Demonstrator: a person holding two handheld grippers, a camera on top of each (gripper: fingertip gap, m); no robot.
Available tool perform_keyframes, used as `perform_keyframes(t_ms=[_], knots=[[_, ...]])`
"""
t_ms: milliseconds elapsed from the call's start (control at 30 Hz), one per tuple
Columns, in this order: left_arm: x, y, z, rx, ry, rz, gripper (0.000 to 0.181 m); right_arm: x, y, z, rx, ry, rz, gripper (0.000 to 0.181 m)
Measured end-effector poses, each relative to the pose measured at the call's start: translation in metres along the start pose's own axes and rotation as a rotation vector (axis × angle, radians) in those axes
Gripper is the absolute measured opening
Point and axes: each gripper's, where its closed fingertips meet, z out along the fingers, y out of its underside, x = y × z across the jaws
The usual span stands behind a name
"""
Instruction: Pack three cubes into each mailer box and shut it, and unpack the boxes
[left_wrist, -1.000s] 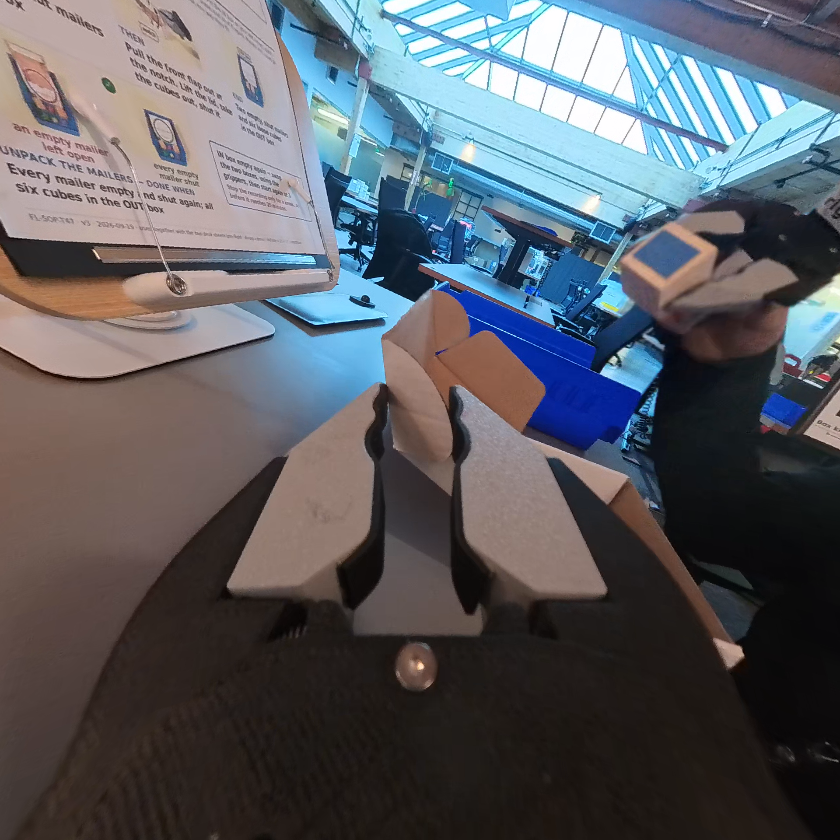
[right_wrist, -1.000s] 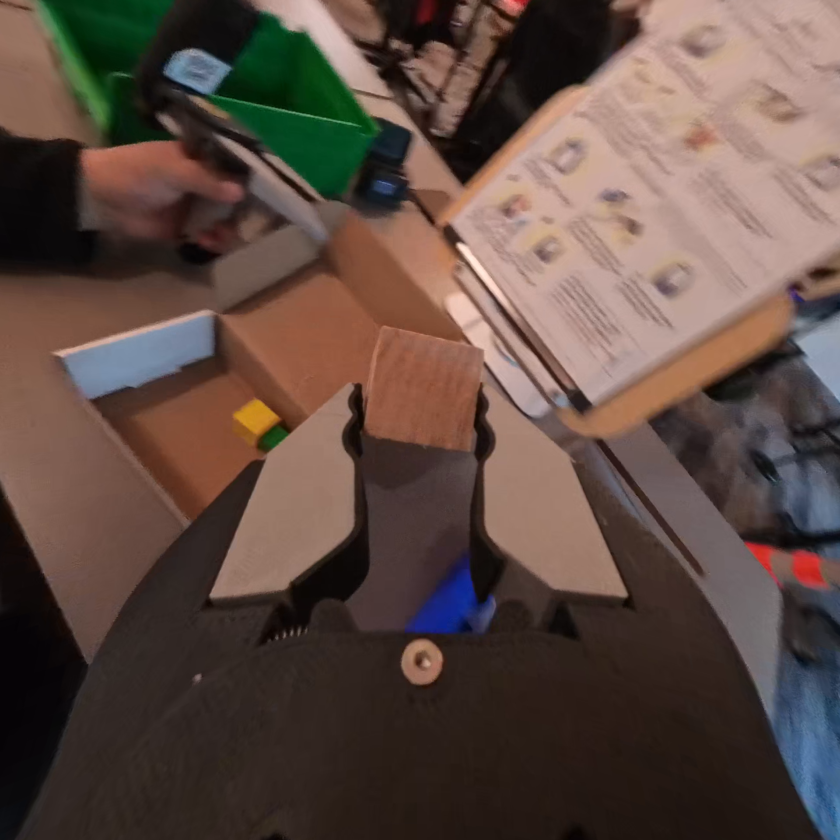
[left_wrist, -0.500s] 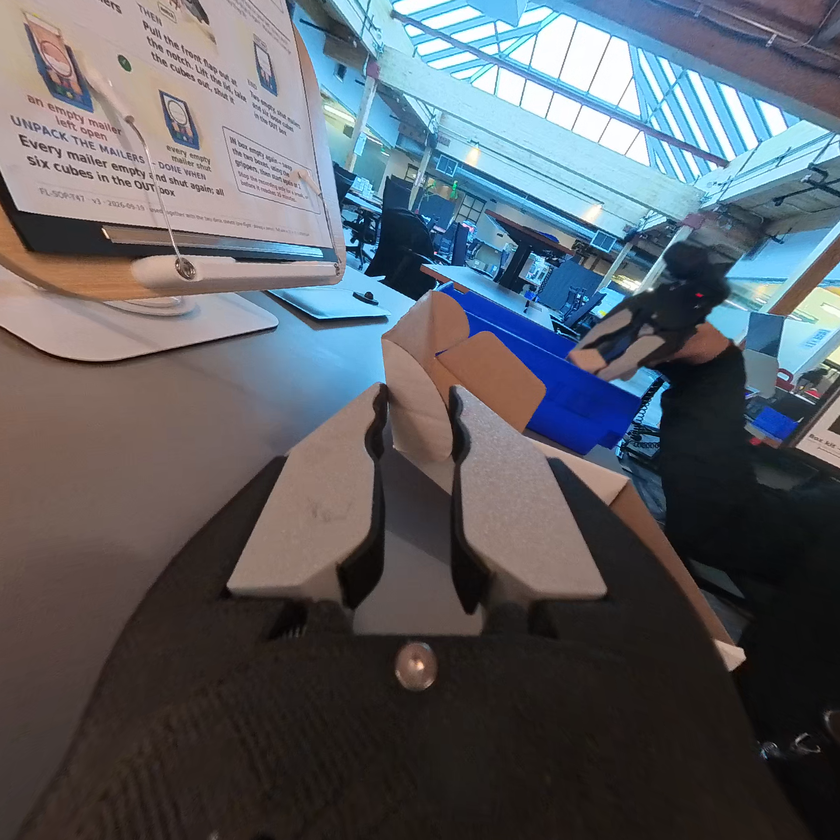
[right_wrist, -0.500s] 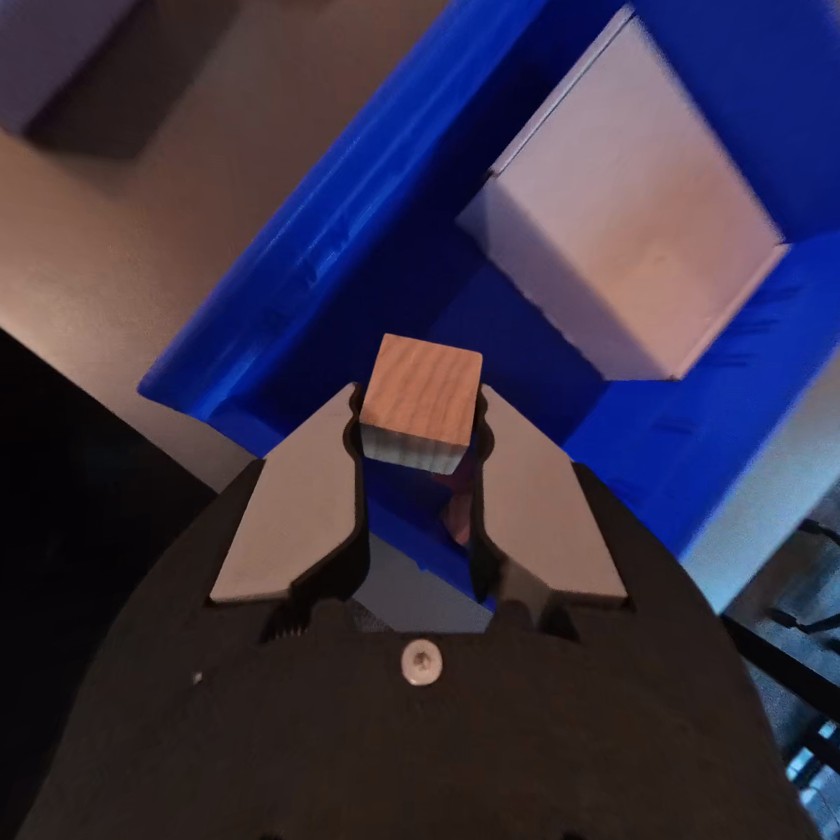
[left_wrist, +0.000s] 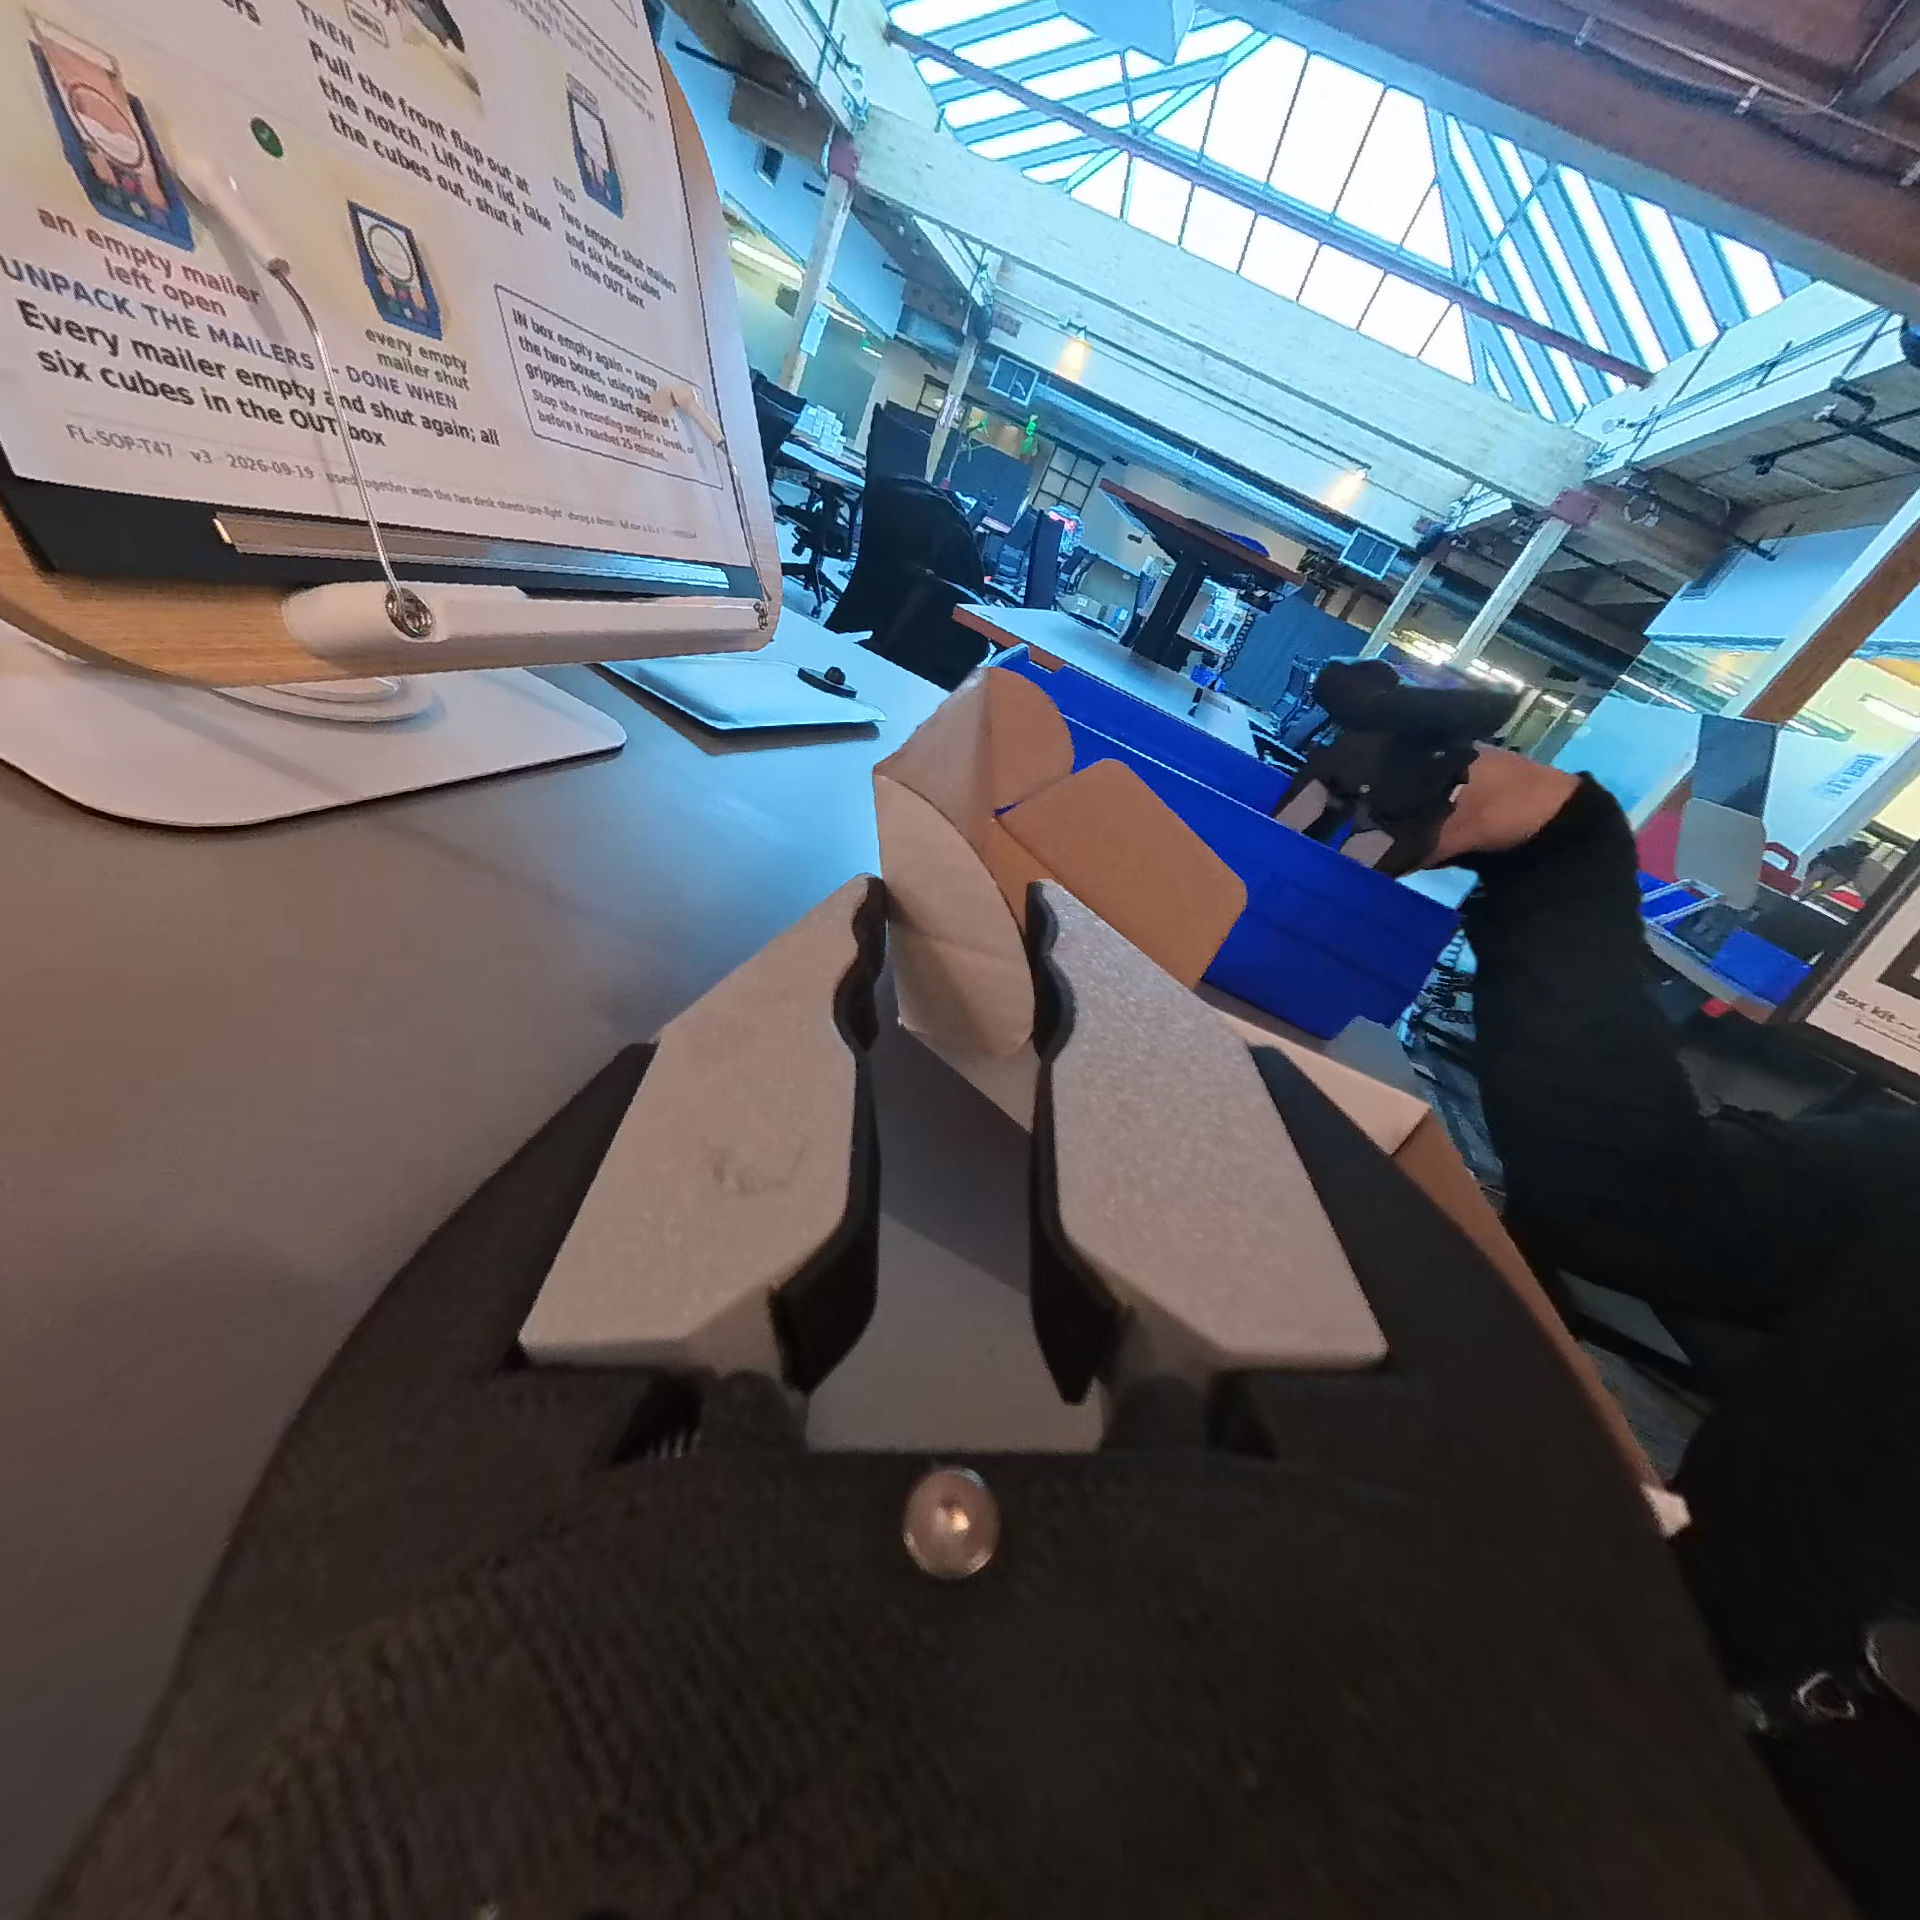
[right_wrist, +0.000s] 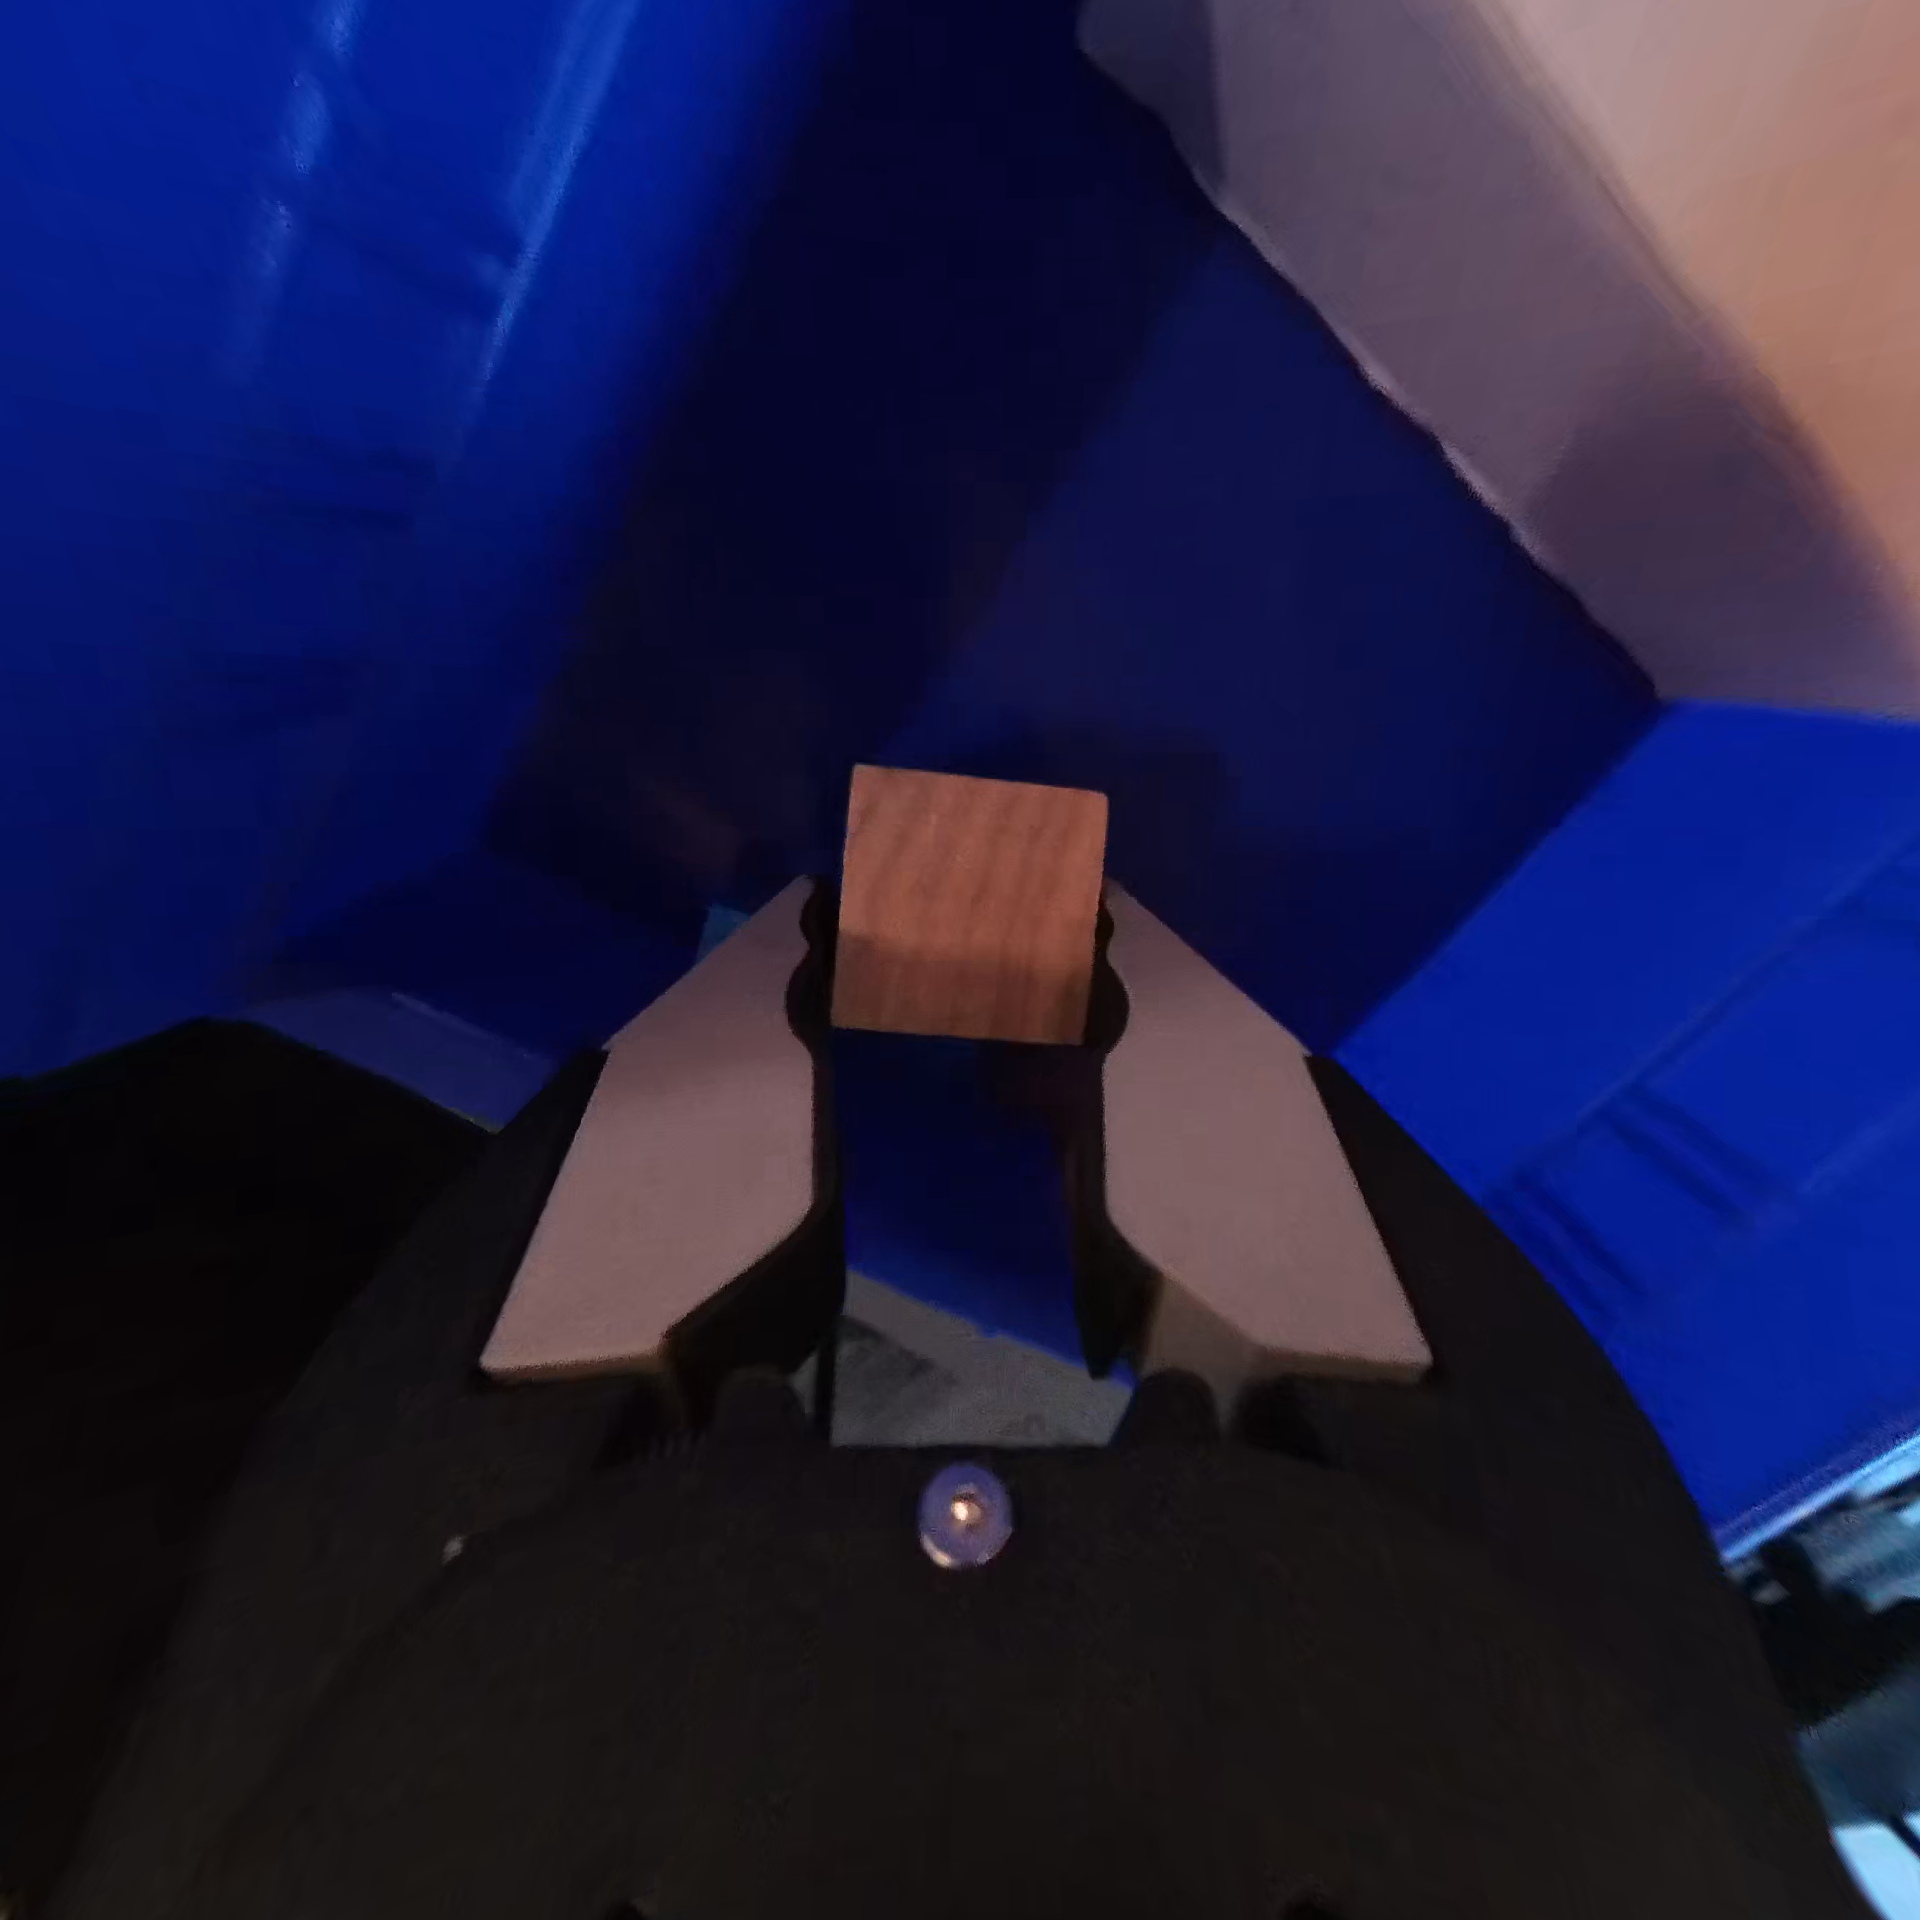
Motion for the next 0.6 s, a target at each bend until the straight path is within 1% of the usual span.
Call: perform_keyframes(t_ms=[67, 133, 200, 267, 367, 500, 600], knots=[[0.000, 0.000, 0.000, 0.000, 0.001, -0.001, 0.025, -0.005, 0.005, -0.004, -0.012, -0.012, 0.030, 0.046], [0.001, 0.000, 0.000, 0.000, 0.001, 0.003, 0.025, -0.004, 0.006, -0.008, -0.017, 0.021, 0.029, 0.046], [0.001, -0.001, 0.000, 0.000, 0.000, 0.007, 0.025, 0.001, 0.003, -0.011, -0.007, 0.064, 0.017, 0.046], [0.002, -0.001, 0.000, 0.001, 0.001, 0.011, 0.025, 0.001, -0.004, -0.011, 0.021, 0.056, 0.013, 0.046], [0.002, -0.001, -0.001, 0.001, 0.000, 0.010, 0.024, 0.003, 0.004, -0.004, -0.038, 0.037, 0.042, 0.057], [0.002, -0.001, 0.000, 0.000, 0.001, 0.007, 0.025, 0.005, 0.005, -0.009, -0.018, 0.058, 0.041, 0.046], [0.001, -0.001, 0.000, 0.001, 0.002, 0.007, 0.025, 0.010, -0.001, -0.015, 0.018, 0.085, 0.036, 0.045]])
